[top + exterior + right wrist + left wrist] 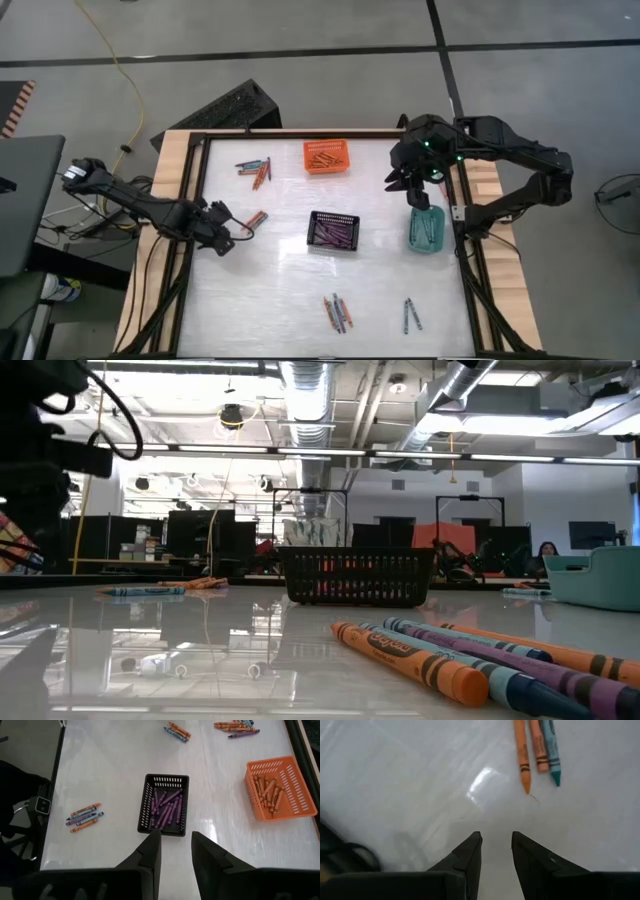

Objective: Sort crayons
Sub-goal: Put the orange crayon into the orange bin

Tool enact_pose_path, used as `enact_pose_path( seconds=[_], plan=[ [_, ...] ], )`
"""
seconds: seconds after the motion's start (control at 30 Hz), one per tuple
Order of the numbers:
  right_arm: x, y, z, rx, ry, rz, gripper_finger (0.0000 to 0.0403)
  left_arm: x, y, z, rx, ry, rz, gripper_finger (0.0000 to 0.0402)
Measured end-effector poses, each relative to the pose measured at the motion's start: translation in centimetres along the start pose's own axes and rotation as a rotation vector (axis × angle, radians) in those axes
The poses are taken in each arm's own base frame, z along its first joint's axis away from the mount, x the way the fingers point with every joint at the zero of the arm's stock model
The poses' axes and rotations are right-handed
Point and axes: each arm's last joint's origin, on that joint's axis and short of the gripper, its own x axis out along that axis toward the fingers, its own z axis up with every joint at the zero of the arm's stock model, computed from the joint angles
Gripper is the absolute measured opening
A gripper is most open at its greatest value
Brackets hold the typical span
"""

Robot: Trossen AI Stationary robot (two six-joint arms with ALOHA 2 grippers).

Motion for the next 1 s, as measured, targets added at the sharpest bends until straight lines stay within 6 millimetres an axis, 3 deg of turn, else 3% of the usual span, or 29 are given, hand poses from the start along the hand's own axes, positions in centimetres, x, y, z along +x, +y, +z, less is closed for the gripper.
enact_pose_path(
  seconds=[0.63, 1.0],
  plan=[
    [0.0, -0.1, 0.0, -0.01, 0.001, -0.019, 0.0102, 3.3, 0.1, -1.5, 0.011, -0.068, -0.071, 0.0098],
    [0.2, 0.9, 0.0, -0.036, 0.001, 0.009, 0.0102, 3.5, 0.1, -1.3, 0.124, -0.154, -0.04, 0.0098]
  ],
)
